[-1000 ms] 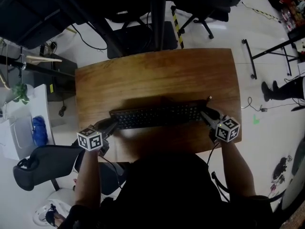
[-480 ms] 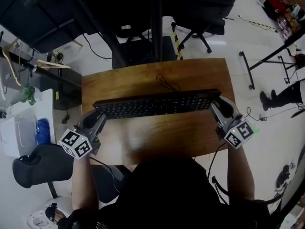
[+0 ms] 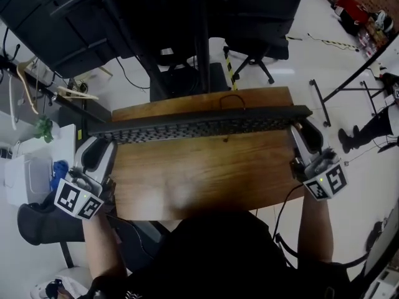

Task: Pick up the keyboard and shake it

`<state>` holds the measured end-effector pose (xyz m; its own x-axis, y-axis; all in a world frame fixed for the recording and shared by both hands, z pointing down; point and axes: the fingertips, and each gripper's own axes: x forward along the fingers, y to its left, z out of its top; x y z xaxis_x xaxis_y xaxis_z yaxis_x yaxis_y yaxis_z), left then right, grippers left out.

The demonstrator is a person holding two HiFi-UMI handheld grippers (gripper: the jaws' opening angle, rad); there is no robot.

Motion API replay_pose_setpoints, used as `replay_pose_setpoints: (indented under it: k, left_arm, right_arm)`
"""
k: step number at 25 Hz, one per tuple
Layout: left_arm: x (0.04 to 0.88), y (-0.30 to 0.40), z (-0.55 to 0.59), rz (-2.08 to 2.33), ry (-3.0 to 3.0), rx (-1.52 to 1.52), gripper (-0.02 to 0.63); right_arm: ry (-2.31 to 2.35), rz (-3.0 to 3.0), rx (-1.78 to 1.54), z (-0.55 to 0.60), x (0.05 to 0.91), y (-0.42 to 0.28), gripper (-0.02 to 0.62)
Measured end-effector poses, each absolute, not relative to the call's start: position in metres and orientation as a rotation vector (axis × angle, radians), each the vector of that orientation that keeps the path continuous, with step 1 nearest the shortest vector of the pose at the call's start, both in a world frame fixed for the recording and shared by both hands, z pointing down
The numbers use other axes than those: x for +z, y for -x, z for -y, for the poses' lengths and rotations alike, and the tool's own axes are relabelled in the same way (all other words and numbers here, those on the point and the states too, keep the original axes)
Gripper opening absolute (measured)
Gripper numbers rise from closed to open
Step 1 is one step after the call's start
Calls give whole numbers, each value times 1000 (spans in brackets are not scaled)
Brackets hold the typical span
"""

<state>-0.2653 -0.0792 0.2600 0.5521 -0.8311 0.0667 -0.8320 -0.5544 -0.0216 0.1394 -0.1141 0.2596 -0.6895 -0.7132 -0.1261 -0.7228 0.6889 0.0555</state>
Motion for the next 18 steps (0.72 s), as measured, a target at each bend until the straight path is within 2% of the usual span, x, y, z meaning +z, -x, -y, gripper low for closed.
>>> replay_pose_setpoints:
  k: [18]
  left_arm:
    - [159,245,47,1719,-2991,-82,103]
  right_arm:
    - [1104,-2586,389,87,181,-150,118]
